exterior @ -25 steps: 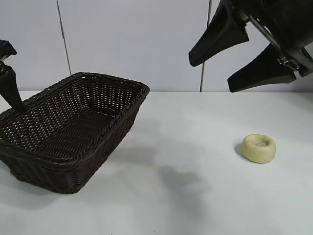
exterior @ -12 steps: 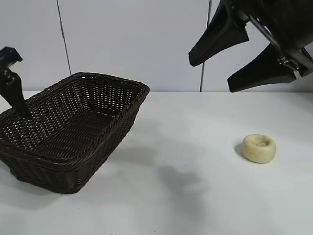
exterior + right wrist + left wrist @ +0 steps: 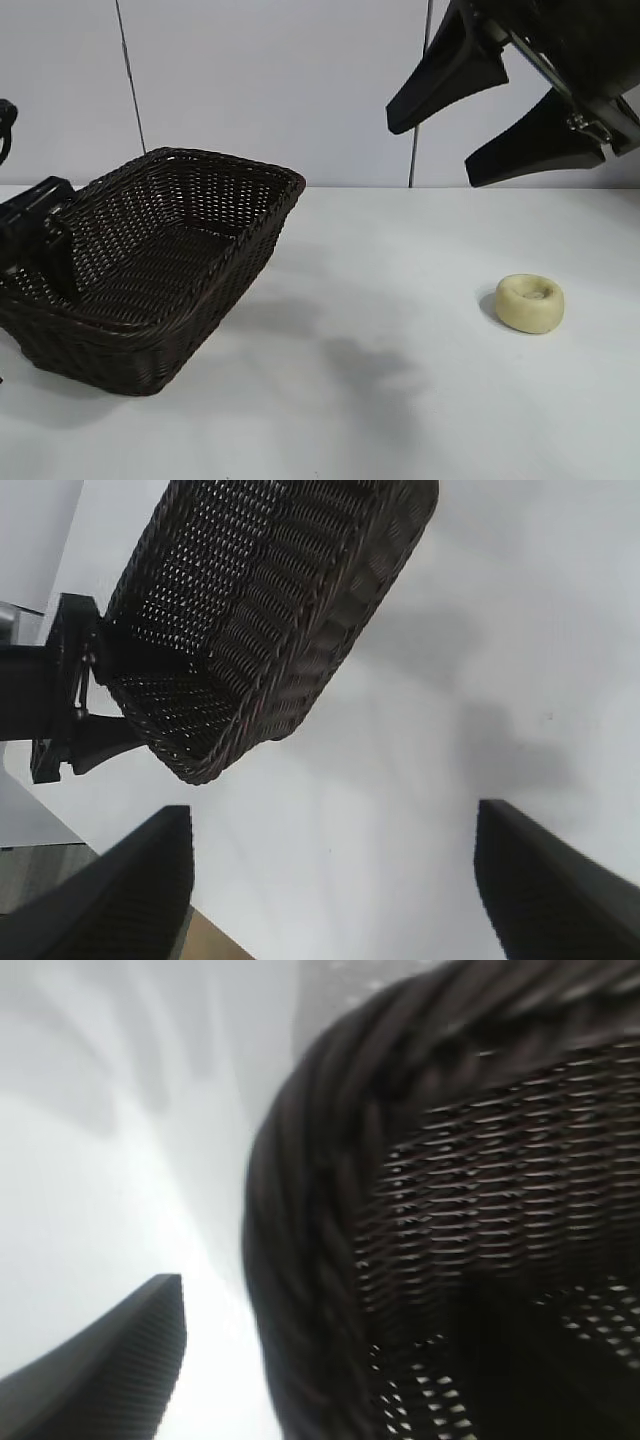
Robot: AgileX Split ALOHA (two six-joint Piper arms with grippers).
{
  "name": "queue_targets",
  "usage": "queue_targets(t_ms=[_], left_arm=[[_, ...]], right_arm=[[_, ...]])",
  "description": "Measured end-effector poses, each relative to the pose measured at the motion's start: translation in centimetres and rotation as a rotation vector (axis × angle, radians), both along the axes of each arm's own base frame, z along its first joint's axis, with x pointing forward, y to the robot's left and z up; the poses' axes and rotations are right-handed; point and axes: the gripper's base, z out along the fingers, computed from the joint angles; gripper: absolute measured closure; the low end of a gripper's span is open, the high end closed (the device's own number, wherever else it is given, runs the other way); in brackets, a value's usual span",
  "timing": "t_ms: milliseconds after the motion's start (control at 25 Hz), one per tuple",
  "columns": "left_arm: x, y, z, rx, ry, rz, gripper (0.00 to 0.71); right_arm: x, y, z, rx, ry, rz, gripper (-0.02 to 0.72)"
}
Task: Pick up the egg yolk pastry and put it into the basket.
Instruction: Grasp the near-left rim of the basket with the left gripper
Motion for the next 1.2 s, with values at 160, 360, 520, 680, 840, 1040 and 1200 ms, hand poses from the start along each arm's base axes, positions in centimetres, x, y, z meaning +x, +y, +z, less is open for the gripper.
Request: queue_targets(t_ms=[160, 360, 520, 680, 840, 1040, 1200], left_arm=[[0.3, 0.0, -0.1, -0.002, -0.024, 0.005, 0.169], [0.4, 0.0, -0.1, -0.002, -0.031, 0.006, 0.289], [0.4, 0.0, -0.1, -0.002, -0.031, 0.006, 0.452], [0.4, -0.1, -0.2, -0.009, -0.03, 0.021, 0.606], [0.4, -0.1, -0.2, -0.01, -0.028, 0.018, 0.61], [0.2, -0.3, 1.0, -0.043, -0.034, 0.021, 0.61], [0.4, -0.5, 3.1, -0.042, -0.085, -0.062, 0.61]], right_arm=[[0.0, 0.0, 0.0, -0.001, -0.001, 0.0, 0.146], [0.0, 0.0, 0.0, -0.002, -0.001, 0.0, 0.146], [0.0, 0.0, 0.0, -0.002, -0.001, 0.0, 0.146], [0.0, 0.0, 0.0, -0.002, -0.001, 0.0, 0.146], [0.0, 0.0, 0.0, -0.002, -0.001, 0.0, 0.146], [0.0, 0.0, 0.0, -0.003, -0.001, 0.0, 0.146], [0.0, 0.0, 0.0, -0.003, -0.001, 0.0, 0.146]])
